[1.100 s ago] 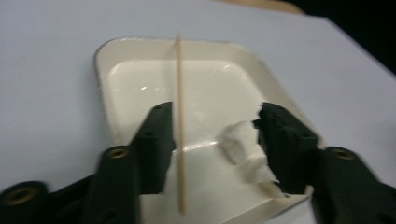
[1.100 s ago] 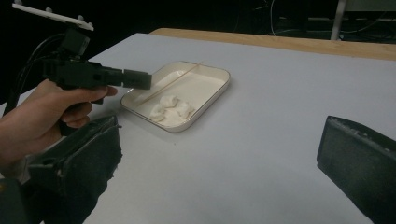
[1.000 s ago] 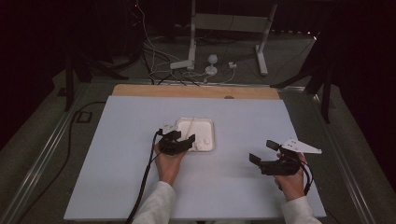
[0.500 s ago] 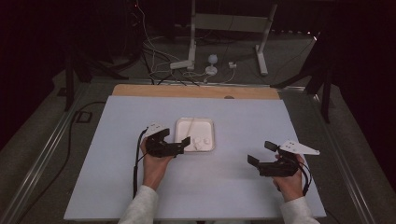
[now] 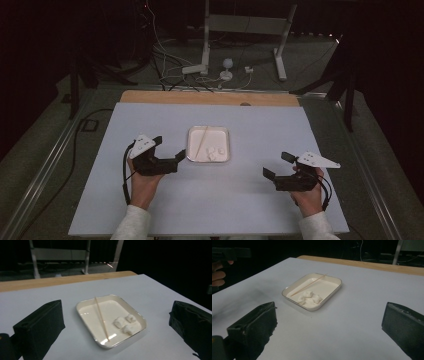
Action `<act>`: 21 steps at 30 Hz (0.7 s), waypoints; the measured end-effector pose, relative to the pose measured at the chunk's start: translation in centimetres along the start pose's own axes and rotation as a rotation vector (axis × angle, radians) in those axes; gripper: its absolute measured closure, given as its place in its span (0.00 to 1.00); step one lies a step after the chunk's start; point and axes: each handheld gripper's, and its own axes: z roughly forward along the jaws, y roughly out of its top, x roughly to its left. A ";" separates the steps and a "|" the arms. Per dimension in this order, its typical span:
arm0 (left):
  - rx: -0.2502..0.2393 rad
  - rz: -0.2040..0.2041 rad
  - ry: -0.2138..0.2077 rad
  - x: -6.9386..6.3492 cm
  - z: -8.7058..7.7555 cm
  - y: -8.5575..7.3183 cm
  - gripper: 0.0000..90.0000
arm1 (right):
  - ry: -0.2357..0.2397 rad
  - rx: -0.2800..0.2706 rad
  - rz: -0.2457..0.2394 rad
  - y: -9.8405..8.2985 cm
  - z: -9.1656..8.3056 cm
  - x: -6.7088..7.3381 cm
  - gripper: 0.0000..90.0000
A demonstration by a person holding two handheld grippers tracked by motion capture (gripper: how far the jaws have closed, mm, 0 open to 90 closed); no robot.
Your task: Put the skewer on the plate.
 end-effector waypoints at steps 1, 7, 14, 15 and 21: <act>-0.009 0.009 0.005 0.1 -0.4 -0.1 0.01 | 0.001 -0.002 0.001 0.0 0.0 0.0 0.00; -0.035 0.046 0.034 1.0 -2.7 -0.9 0.01 | 0.001 -0.022 -0.013 -0.3 -0.2 0.2 0.00; -0.033 0.073 0.078 1.8 -4.6 -2.2 0.01 | -0.012 -0.035 -0.027 -0.4 -0.4 0.4 0.00; -0.033 0.079 0.085 1.8 -4.8 -2.4 0.01 | -0.014 -0.036 -0.028 -0.4 -0.4 0.4 0.00; -0.056 0.074 0.115 2.5 -6.4 -2.9 0.00 | -0.029 -0.046 -0.040 -0.5 -0.7 0.4 0.00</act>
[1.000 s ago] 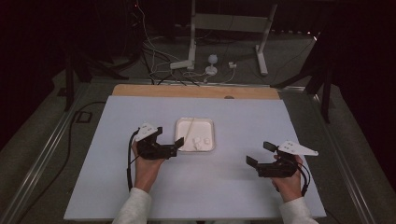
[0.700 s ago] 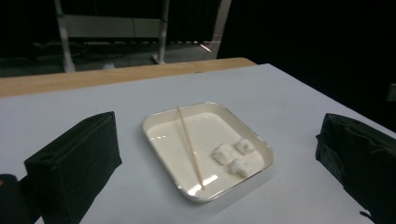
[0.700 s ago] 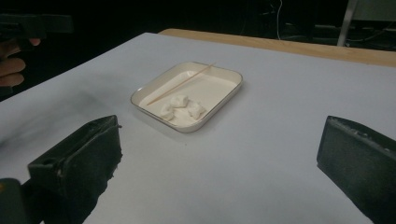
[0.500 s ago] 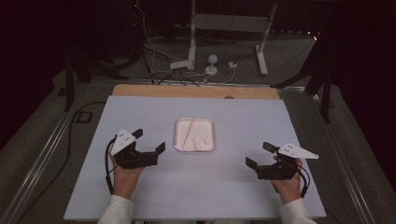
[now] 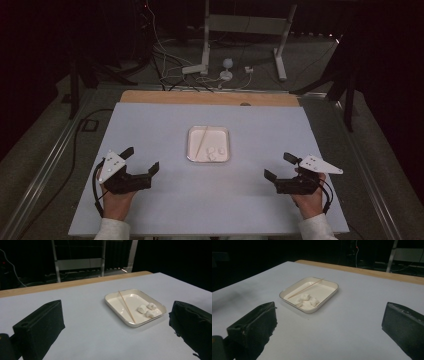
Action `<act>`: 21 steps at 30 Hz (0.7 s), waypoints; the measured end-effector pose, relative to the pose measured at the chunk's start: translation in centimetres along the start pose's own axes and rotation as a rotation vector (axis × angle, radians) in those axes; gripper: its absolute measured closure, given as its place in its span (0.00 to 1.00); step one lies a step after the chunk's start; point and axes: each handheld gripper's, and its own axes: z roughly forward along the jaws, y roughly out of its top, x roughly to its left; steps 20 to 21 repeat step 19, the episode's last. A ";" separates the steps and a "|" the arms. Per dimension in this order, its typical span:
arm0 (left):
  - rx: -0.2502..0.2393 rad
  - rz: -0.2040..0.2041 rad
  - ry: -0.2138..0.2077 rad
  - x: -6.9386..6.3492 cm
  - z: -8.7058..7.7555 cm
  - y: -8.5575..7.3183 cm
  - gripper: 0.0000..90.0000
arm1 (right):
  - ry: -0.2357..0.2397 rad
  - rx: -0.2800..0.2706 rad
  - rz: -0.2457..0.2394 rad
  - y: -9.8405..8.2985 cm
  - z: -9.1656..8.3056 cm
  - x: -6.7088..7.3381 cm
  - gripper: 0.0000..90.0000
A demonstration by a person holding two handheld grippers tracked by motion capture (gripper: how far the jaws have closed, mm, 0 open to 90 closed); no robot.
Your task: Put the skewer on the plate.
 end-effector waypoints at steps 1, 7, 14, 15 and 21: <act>-0.005 -0.002 0.005 0.2 -0.3 -0.1 0.01 | -0.003 -0.005 -0.002 0.0 -0.1 0.0 0.00; -0.016 -0.009 0.021 1.1 -1.7 -0.3 0.00 | -0.022 -0.010 -0.015 -0.4 -0.4 0.0 0.00; -0.014 -0.012 0.030 1.5 -2.0 -0.3 0.01 | -0.040 -0.006 -0.018 -0.7 -0.5 -0.1 0.00; -0.013 -0.012 0.032 1.5 -2.0 -0.3 0.00 | -0.042 -0.010 -0.020 -0.7 -0.6 -0.1 0.00; -0.011 -0.017 0.039 1.6 -2.0 -0.4 0.00 | -0.047 -0.017 -0.025 -0.6 -0.7 -0.1 0.00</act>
